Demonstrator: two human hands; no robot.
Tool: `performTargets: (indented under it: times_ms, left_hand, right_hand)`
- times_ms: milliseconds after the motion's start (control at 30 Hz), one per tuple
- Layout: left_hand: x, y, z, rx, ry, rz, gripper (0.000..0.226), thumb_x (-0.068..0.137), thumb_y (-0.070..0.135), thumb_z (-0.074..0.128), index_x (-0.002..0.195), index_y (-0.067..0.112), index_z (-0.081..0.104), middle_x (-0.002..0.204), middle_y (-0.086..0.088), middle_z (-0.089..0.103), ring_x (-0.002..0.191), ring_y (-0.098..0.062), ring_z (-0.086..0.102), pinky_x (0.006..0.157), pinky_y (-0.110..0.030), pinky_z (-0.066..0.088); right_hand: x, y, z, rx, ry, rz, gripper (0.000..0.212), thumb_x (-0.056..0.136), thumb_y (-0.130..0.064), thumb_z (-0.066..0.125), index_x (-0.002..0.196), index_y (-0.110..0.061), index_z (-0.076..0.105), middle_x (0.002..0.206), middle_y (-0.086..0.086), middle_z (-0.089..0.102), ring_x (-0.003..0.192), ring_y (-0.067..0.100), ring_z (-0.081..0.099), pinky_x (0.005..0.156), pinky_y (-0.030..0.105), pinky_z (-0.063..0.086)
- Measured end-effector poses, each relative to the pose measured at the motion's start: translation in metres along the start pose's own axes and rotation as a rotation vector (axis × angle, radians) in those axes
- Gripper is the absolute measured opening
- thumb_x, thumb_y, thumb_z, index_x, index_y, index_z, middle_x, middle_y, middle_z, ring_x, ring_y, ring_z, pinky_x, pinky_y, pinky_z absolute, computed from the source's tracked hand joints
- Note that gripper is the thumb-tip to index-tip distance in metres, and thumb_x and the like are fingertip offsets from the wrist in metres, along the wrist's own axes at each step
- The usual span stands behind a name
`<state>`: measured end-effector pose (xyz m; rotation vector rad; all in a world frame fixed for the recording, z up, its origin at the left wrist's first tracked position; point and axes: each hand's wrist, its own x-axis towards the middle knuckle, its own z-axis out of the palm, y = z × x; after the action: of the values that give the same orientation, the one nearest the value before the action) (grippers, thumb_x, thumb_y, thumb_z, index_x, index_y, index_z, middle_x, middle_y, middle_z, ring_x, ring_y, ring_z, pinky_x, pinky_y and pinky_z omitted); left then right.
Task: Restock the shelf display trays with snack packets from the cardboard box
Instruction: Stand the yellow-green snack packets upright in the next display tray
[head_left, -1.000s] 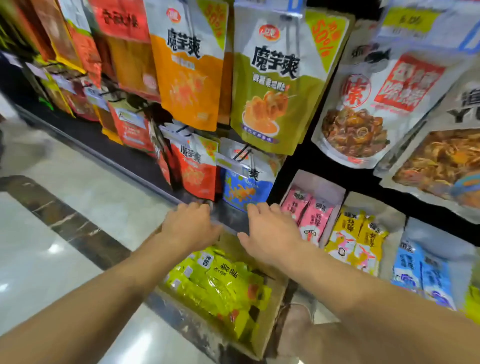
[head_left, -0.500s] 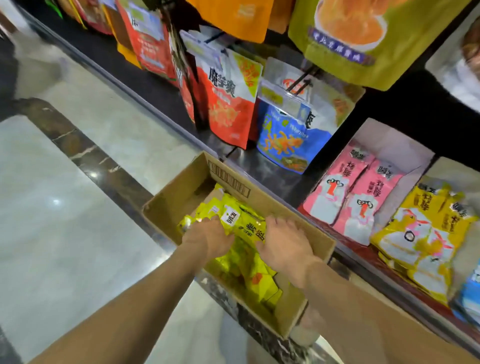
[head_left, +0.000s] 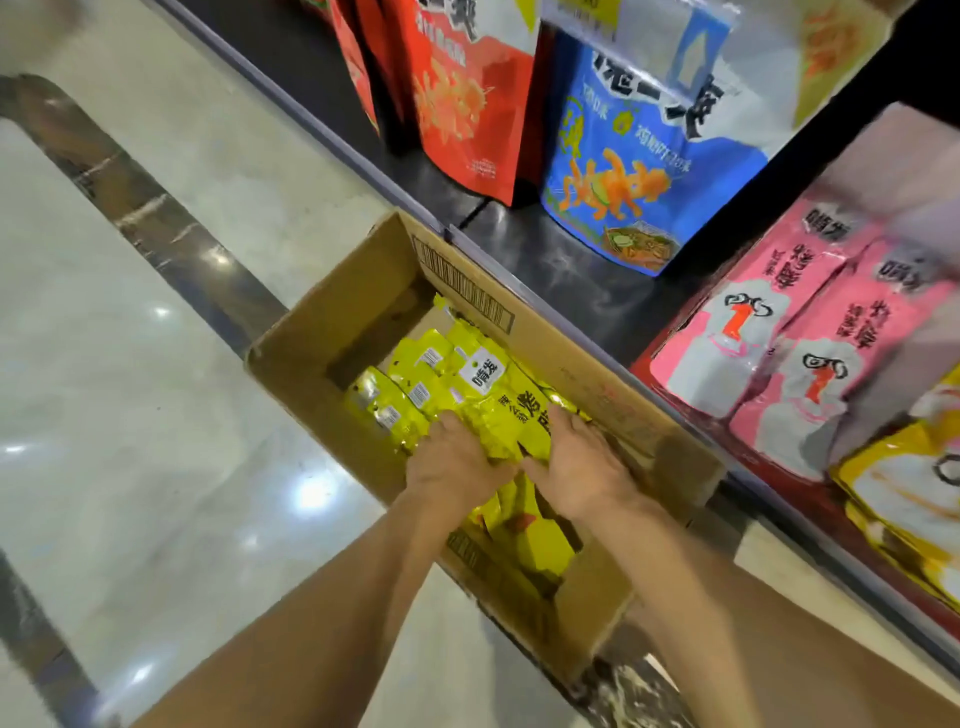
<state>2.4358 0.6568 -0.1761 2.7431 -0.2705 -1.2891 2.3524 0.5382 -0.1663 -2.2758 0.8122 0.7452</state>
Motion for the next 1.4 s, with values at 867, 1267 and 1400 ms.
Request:
performTargets:
  times_ms: [867,1267,1400]
  left_hand:
    - [-0.027,-0.014,-0.024,-0.87,0.195,0.008,0.015,0.089,0.026,0.062,0.099,0.015,0.063,0.091,-0.011,0.071,0.072,-0.025,0.064,0.063,-0.042,0.054]
    - [-0.136,0.034,-0.116,-1.126,0.095,0.478,0.022,0.097,0.012,0.061,0.119,0.01,0.064,0.108,-0.01,0.075,0.098,-0.028,0.073,0.082,-0.045,0.06]
    - [-0.186,0.066,-0.14,-1.083,0.022,0.714,0.025,0.098,0.01,0.059,0.123,0.013,0.063,0.115,-0.007,0.074,0.108,-0.026,0.07,0.089,-0.045,0.056]
  right_hand:
    - [-0.019,0.002,-0.03,0.437,0.273,-0.057,0.03,0.085,-0.041,0.076,0.101,-0.025,0.056,0.1,-0.005,0.072,0.09,0.028,0.069,0.077,0.047,0.059]
    - [-0.127,-0.006,-0.114,0.798,0.52,-0.183,0.039,0.071,-0.052,0.075,0.103,-0.034,0.062,0.097,-0.011,0.076,0.088,0.012,0.073,0.078,0.048,0.06]
    - [-0.199,0.009,-0.149,0.905,0.609,-0.195,0.024,0.087,-0.02,0.078,0.108,-0.025,0.066,0.098,-0.008,0.077,0.081,0.017,0.075,0.056,0.04,0.062]
